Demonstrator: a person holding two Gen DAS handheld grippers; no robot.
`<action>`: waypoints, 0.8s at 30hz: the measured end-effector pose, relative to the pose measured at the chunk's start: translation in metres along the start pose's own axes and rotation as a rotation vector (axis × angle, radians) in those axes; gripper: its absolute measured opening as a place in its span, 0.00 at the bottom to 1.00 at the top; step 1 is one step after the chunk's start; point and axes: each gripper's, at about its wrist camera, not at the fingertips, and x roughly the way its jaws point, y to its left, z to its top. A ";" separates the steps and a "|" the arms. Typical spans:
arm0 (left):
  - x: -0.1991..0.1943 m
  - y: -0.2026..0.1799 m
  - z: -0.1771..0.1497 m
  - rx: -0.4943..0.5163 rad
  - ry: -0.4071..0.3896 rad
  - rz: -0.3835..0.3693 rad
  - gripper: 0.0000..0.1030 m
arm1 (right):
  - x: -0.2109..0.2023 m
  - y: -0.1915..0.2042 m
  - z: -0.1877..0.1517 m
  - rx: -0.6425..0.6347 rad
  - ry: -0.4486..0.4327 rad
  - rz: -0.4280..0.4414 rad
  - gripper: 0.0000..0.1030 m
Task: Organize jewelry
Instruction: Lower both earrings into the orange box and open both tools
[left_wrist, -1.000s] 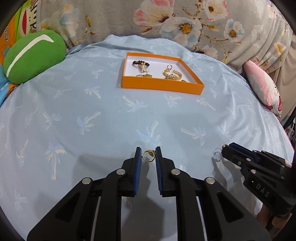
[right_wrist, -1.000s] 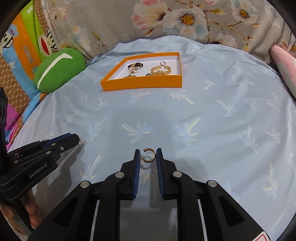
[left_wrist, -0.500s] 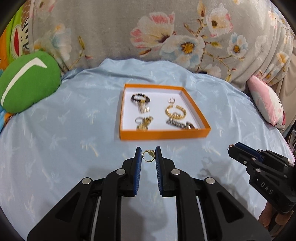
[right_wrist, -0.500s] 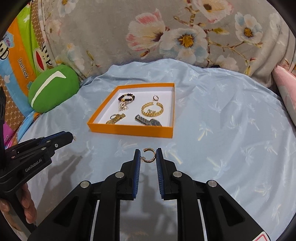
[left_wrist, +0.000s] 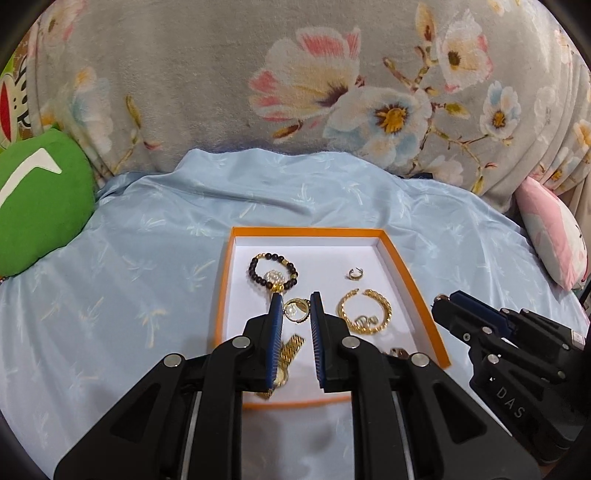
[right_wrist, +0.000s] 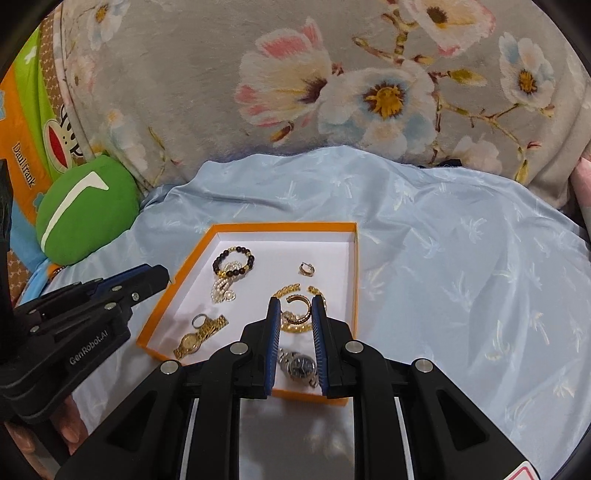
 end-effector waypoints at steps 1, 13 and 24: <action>0.007 0.000 0.001 0.000 0.004 0.003 0.14 | 0.006 0.000 0.002 -0.001 0.001 -0.001 0.15; 0.067 0.016 0.008 -0.028 0.024 0.011 0.14 | 0.074 0.005 0.023 0.000 0.035 0.007 0.15; 0.079 0.018 0.004 -0.021 0.054 0.010 0.14 | 0.095 0.016 0.024 -0.044 0.057 0.002 0.15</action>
